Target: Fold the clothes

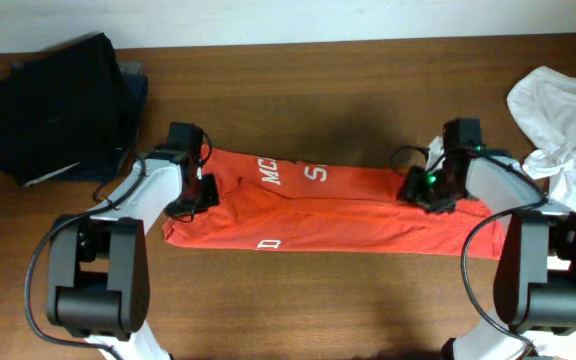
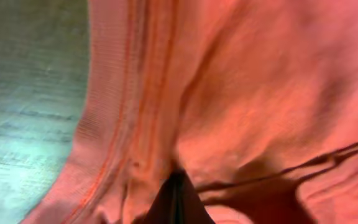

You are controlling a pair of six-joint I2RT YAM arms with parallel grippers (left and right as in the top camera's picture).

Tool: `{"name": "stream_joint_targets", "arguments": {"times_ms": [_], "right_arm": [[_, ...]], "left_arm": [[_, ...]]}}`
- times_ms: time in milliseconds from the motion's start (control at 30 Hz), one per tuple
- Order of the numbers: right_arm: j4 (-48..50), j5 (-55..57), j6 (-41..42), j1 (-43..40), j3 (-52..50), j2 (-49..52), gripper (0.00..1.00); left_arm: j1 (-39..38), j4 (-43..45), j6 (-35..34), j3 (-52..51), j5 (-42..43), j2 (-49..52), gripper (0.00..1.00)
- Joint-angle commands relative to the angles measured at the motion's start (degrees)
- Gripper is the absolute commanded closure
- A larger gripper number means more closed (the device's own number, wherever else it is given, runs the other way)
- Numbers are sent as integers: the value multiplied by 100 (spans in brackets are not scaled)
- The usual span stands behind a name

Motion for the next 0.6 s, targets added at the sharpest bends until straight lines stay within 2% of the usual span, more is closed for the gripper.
{"name": "stream_joint_targets", "arguments": {"times_ms": [0, 67, 100, 133, 167, 200, 233, 333, 400, 433, 467, 500, 567], "right_arm": [[-1239, 789, 37, 9, 1458, -195, 53], [-2153, 1827, 433, 4, 1803, -203, 52], [-2321, 2330, 721, -17, 1655, -201, 55], [-2315, 2197, 715, -59, 1558, -201, 58], [-2310, 1661, 236, -66, 1484, -201, 61], [-2312, 254, -859, 107, 1469, -201, 62], [-2299, -20, -1239, 319, 1469, -201, 62], [-1768, 122, -1902, 1528, 1370, -201, 62], [-1272, 299, -1943, 2282, 1314, -197, 62], [-1141, 297, -2052, 2601, 1314, -195, 61], [-957, 330, -2129, 2907, 1314, -142, 58], [-695, 352, -1821, 3099, 1314, -52, 64], [-216, 490, -741, 3270, 1314, 214, 96]], "left_arm": [[39, -208, 26, 190, -304, 118, 99], [39, -428, 26, 424, -348, 50, 99], [39, -474, 26, 570, -345, -116, 99], [39, -505, 26, 702, -345, -306, 99], [39, -549, 26, 874, -345, -621, 99], [39, -608, -31, 1069, -348, -1178, 99], [46, -612, -68, 1113, -343, -1408, 99], [509, -616, -385, 1132, -348, -2330, 99], [918, -688, -382, 1132, -345, -2529, 54], [1049, -804, -382, 1126, -345, -2516, 7], [1069, -828, -382, 1126, -345, -2516, 0], [1069, -831, -382, 1126, -345, -2516, 1], [1069, -831, -382, 1126, -345, -2516, 1]]}}
